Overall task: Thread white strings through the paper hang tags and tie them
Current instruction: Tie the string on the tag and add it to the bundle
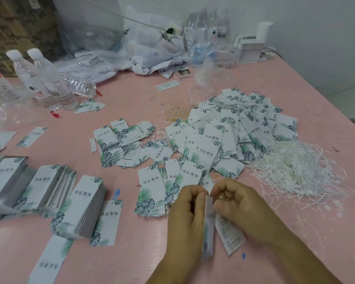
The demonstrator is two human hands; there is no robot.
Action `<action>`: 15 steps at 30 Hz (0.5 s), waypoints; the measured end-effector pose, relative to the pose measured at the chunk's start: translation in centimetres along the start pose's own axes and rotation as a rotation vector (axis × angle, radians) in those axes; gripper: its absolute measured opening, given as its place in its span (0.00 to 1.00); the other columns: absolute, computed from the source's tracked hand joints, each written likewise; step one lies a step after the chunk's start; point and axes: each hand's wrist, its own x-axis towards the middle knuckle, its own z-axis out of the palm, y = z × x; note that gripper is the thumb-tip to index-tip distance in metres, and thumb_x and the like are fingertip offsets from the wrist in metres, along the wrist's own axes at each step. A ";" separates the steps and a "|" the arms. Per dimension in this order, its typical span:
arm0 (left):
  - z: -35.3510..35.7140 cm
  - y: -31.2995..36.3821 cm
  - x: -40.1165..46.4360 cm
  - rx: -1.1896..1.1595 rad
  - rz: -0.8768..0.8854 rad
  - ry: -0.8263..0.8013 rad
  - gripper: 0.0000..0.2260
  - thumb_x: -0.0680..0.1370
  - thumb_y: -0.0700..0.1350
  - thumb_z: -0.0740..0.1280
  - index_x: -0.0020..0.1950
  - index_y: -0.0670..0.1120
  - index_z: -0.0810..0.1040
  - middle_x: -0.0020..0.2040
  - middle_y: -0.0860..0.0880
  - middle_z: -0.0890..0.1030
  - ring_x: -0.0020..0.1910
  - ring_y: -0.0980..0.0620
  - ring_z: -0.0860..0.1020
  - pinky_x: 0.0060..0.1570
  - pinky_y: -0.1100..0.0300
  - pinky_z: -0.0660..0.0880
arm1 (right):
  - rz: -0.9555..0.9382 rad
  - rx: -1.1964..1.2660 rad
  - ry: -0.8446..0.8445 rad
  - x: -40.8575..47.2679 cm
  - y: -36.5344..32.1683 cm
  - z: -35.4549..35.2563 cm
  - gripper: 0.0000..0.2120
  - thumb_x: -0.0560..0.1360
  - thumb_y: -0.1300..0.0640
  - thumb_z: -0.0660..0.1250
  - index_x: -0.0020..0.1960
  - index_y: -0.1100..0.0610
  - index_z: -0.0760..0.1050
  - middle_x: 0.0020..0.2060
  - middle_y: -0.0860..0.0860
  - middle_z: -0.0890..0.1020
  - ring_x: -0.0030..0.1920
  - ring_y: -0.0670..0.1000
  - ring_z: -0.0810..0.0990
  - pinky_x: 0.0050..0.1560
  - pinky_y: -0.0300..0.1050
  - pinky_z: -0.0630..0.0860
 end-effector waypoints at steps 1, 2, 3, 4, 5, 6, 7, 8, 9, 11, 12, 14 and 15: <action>0.1 0.1 -0.1 0.059 0.049 0.025 0.05 0.78 0.52 0.63 0.45 0.59 0.77 0.37 0.57 0.81 0.36 0.60 0.78 0.36 0.68 0.73 | -0.024 -0.051 0.019 -0.1 0.1 0.5 0.12 0.64 0.44 0.71 0.45 0.46 0.77 0.31 0.45 0.75 0.32 0.45 0.71 0.35 0.39 0.71; 0.1 0.2 -0.1 0.090 0.077 0.041 0.05 0.78 0.53 0.62 0.45 0.59 0.77 0.38 0.58 0.81 0.36 0.60 0.79 0.36 0.69 0.73 | -0.041 -0.109 0.043 -0.1 0.3 0.9 0.13 0.63 0.43 0.72 0.46 0.45 0.76 0.30 0.44 0.74 0.32 0.44 0.71 0.35 0.40 0.71; 0.2 0.2 -0.2 0.101 0.087 0.049 0.05 0.77 0.53 0.62 0.45 0.60 0.77 0.38 0.59 0.82 0.36 0.60 0.79 0.36 0.70 0.73 | -0.053 -0.166 0.070 -0.2 0.4 1.1 0.14 0.63 0.43 0.71 0.47 0.44 0.76 0.30 0.44 0.74 0.31 0.42 0.71 0.34 0.39 0.71; 0.3 0.2 -0.2 0.107 0.095 0.048 0.04 0.77 0.53 0.62 0.45 0.60 0.76 0.38 0.59 0.82 0.36 0.60 0.79 0.36 0.71 0.72 | -0.063 -0.202 0.092 -0.2 0.4 1.2 0.15 0.63 0.42 0.71 0.47 0.45 0.76 0.30 0.43 0.75 0.30 0.41 0.71 0.34 0.36 0.71; 0.3 0.3 -0.2 0.117 0.107 0.053 0.05 0.77 0.53 0.62 0.45 0.60 0.76 0.39 0.59 0.82 0.37 0.60 0.79 0.36 0.71 0.72 | -0.072 -0.204 0.103 -0.3 0.4 1.2 0.14 0.63 0.43 0.71 0.47 0.45 0.76 0.30 0.43 0.76 0.30 0.40 0.71 0.34 0.34 0.71; 0.3 0.3 -0.2 0.117 0.114 0.059 0.05 0.78 0.52 0.61 0.45 0.59 0.76 0.38 0.59 0.82 0.36 0.60 0.79 0.36 0.72 0.72 | -0.079 -0.175 0.096 -0.2 0.3 1.0 0.13 0.64 0.44 0.71 0.47 0.46 0.76 0.30 0.43 0.77 0.30 0.39 0.72 0.34 0.32 0.71; 0.3 0.3 0.0 0.089 0.108 0.069 0.05 0.78 0.50 0.61 0.45 0.58 0.76 0.38 0.57 0.82 0.36 0.59 0.79 0.36 0.71 0.73 | -0.084 -0.139 0.074 -0.2 0.3 0.8 0.11 0.66 0.45 0.71 0.46 0.47 0.77 0.30 0.44 0.77 0.29 0.39 0.72 0.34 0.32 0.70; 0.3 0.4 0.1 0.030 0.088 0.075 0.06 0.79 0.48 0.61 0.44 0.56 0.76 0.38 0.55 0.82 0.34 0.58 0.79 0.36 0.69 0.74 | -0.085 -0.118 0.050 -0.2 0.3 0.4 0.10 0.67 0.45 0.71 0.46 0.47 0.77 0.29 0.45 0.77 0.29 0.40 0.72 0.34 0.33 0.70; 0.2 0.5 0.3 -0.034 0.061 0.077 0.08 0.80 0.46 0.61 0.44 0.55 0.76 0.38 0.51 0.82 0.34 0.57 0.79 0.36 0.65 0.75 | -0.085 -0.108 0.033 -0.2 0.3 0.0 0.10 0.67 0.45 0.70 0.45 0.48 0.78 0.29 0.48 0.78 0.30 0.42 0.73 0.34 0.35 0.71; 0.2 0.7 0.6 -0.122 0.007 0.056 0.10 0.81 0.45 0.59 0.43 0.52 0.77 0.38 0.46 0.82 0.33 0.51 0.78 0.36 0.60 0.76 | -0.076 -0.064 0.028 -0.2 0.3 -0.7 0.11 0.67 0.45 0.70 0.45 0.50 0.80 0.32 0.51 0.80 0.33 0.45 0.77 0.37 0.37 0.74; 0.2 0.9 0.8 -0.163 -0.022 0.043 0.11 0.81 0.45 0.58 0.43 0.51 0.77 0.38 0.44 0.82 0.33 0.50 0.78 0.36 0.59 0.76 | -0.072 -0.031 0.036 -0.2 0.3 -0.9 0.11 0.67 0.45 0.71 0.45 0.51 0.80 0.32 0.50 0.81 0.34 0.44 0.78 0.37 0.35 0.75; 0.2 1.5 1.2 -0.285 -0.090 0.036 0.12 0.81 0.45 0.58 0.41 0.50 0.78 0.41 0.42 0.83 0.33 0.49 0.78 0.34 0.60 0.76 | -0.052 -0.016 0.060 -0.1 0.3 -1.4 0.12 0.65 0.44 0.71 0.45 0.50 0.81 0.33 0.46 0.80 0.34 0.43 0.78 0.37 0.34 0.74; 0.2 1.7 1.6 -0.349 -0.121 0.041 0.13 0.82 0.44 0.57 0.42 0.49 0.78 0.42 0.41 0.83 0.33 0.50 0.78 0.33 0.62 0.76 | -0.036 -0.016 0.061 -0.1 0.3 -1.6 0.14 0.64 0.43 0.71 0.45 0.50 0.81 0.33 0.47 0.80 0.35 0.44 0.78 0.37 0.35 0.74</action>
